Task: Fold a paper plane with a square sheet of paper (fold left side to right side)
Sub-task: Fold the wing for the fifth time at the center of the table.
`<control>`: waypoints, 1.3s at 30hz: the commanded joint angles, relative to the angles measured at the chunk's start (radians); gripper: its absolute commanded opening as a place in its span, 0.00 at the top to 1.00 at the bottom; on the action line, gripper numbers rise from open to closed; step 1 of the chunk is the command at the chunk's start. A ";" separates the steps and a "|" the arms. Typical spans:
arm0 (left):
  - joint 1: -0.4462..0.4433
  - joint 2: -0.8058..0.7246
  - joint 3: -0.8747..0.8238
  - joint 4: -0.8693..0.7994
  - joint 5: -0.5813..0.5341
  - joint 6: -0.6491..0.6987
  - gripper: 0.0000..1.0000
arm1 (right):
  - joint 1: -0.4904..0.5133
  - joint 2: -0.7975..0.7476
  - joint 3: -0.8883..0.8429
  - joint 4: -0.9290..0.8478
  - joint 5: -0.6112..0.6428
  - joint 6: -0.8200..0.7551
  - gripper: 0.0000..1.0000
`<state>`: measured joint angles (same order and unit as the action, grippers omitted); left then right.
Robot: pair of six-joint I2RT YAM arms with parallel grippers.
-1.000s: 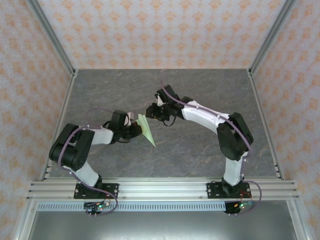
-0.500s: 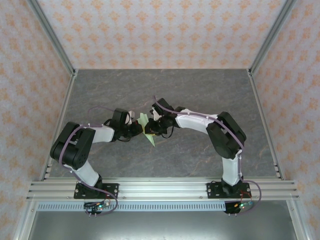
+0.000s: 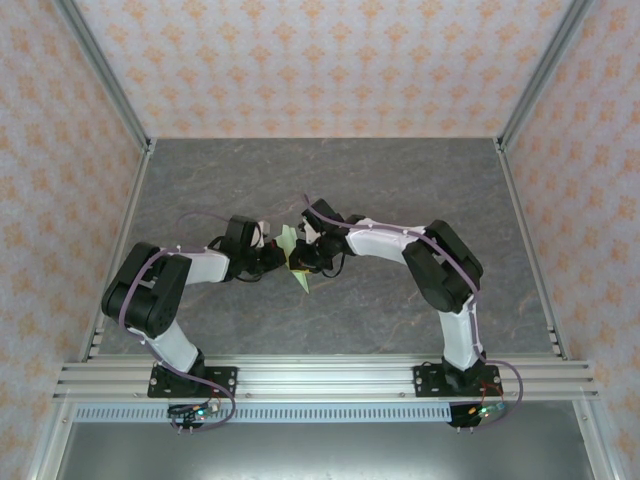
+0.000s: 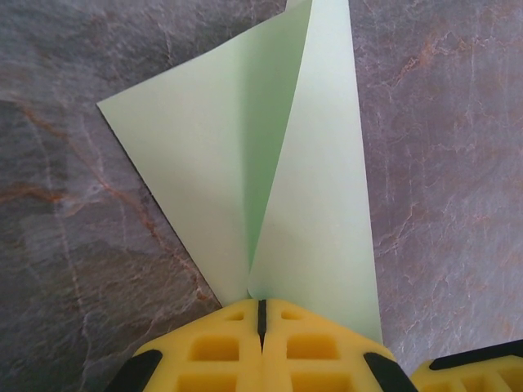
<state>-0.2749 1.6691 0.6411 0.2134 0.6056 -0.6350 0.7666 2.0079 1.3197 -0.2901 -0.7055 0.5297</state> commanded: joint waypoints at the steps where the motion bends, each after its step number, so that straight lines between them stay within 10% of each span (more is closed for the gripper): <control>1: -0.001 0.015 0.019 -0.037 -0.027 0.009 1.00 | 0.003 0.017 -0.022 0.056 -0.007 0.005 0.81; 39: -0.001 0.046 0.086 -0.061 -0.034 0.006 1.00 | 0.003 0.063 -0.105 0.032 0.062 0.045 0.87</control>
<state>-0.2749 1.7000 0.6987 0.1703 0.5961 -0.6373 0.7662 2.0415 1.2453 -0.1425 -0.6945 0.5884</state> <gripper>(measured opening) 0.034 0.135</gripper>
